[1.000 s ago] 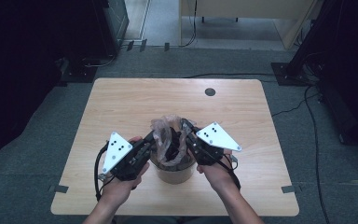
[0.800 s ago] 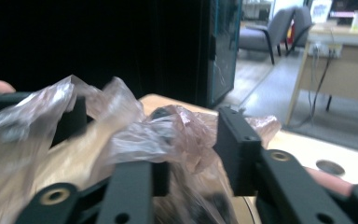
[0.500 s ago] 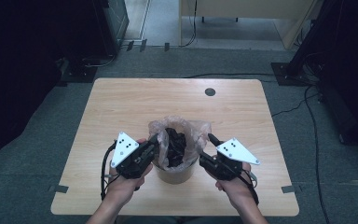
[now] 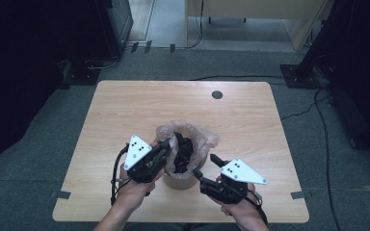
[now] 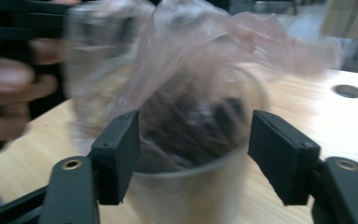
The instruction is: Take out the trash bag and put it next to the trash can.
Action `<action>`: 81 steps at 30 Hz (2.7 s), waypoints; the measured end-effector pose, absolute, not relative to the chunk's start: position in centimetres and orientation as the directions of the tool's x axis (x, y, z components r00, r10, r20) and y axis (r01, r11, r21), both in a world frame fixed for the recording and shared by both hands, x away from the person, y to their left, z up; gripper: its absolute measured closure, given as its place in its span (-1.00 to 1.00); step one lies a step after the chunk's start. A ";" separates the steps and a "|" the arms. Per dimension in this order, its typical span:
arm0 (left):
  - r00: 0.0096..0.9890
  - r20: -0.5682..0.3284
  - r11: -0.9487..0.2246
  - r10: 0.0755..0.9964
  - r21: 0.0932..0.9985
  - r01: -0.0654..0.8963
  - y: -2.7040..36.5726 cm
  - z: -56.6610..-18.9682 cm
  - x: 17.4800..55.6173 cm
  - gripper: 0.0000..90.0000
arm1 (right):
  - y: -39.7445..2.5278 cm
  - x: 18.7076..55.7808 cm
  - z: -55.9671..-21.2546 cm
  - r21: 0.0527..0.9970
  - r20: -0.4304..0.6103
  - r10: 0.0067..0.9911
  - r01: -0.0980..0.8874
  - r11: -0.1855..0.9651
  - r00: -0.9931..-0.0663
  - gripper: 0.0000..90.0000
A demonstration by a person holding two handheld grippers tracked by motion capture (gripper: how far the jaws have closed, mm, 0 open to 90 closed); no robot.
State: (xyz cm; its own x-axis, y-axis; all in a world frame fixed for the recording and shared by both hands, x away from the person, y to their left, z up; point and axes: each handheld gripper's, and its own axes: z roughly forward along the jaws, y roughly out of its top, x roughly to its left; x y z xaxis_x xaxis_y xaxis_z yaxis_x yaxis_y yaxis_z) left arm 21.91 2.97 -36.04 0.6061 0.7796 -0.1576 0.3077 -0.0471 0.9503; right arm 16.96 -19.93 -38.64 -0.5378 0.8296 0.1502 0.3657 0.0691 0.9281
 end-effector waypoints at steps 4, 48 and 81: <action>0.603 -0.159 -0.046 0.782 0.950 0.310 2.8 -36.0 22.0 0.99 | -17.8 17.2 -38.4 0.926 0.155 0.812 0.370 0.079 -0.562 -0.38; 0.341 -0.157 -0.027 0.927 0.878 0.478 16.1 -46.5 22.9 -0.77 | -14.7 19.8 -33.7 0.975 0.055 0.853 0.211 0.065 -0.519 1.00; 0.158 0.003 -0.109 0.987 0.735 0.669 20.0 -52.1 25.0 -0.79 | -20.0 20.8 -27.7 0.999 0.034 0.908 0.044 -0.017 -0.417 1.00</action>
